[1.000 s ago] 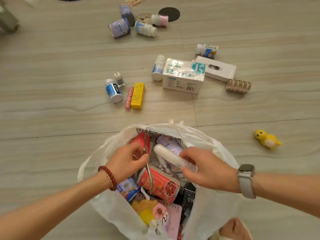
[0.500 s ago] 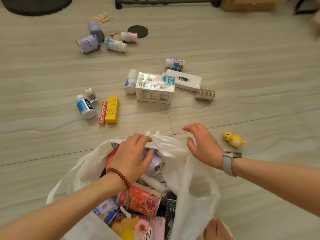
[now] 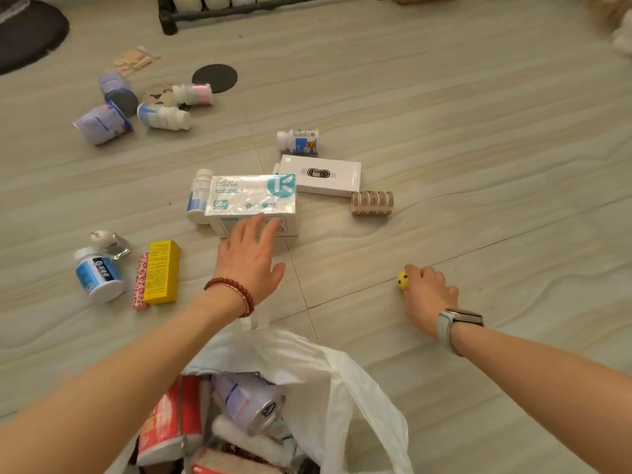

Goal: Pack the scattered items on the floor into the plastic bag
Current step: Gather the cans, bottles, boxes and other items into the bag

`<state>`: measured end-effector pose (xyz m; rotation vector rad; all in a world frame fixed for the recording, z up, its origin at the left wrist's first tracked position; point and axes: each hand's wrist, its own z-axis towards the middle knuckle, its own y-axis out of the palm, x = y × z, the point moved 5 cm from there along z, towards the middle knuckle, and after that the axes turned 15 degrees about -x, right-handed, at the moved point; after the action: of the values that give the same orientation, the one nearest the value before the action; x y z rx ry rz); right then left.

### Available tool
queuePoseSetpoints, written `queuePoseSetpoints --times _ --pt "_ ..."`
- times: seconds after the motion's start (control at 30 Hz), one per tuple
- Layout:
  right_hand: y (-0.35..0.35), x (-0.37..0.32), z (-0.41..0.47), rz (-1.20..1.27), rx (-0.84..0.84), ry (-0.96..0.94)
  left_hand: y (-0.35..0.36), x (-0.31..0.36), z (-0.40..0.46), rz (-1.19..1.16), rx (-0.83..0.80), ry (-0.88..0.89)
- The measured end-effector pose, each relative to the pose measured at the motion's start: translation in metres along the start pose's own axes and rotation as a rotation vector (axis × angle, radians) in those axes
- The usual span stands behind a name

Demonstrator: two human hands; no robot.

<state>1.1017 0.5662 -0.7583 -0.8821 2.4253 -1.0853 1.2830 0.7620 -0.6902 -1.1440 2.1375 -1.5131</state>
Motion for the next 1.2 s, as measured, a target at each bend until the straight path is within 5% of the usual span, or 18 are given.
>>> queuePoseSetpoints --times 0.3,0.47,0.7,0.9,1.07,1.2 --pt "0.015 -0.042 0.014 -0.137 0.262 -0.215 -0.024 -0.039 0.114 0.262 -0.246 -0.097" --pt "0.014 -0.044 0.016 -0.198 0.318 -0.245 -0.031 -0.032 0.118 0.333 -0.168 -0.019" --pt "0.016 -0.045 0.017 -0.207 0.211 -0.256 -0.044 -0.030 0.030 0.013 0.096 0.061" --pt "0.003 -0.055 0.014 -0.085 -0.035 -0.238 -0.060 -0.037 -0.071 0.066 0.182 0.141" --pt "-0.033 -0.115 -0.029 0.391 0.062 -0.529 -0.034 -0.052 -0.163 0.034 0.118 0.179" --pt "-0.050 -0.169 -0.103 0.517 0.057 -0.803 0.009 -0.057 -0.223 -0.019 0.021 0.169"
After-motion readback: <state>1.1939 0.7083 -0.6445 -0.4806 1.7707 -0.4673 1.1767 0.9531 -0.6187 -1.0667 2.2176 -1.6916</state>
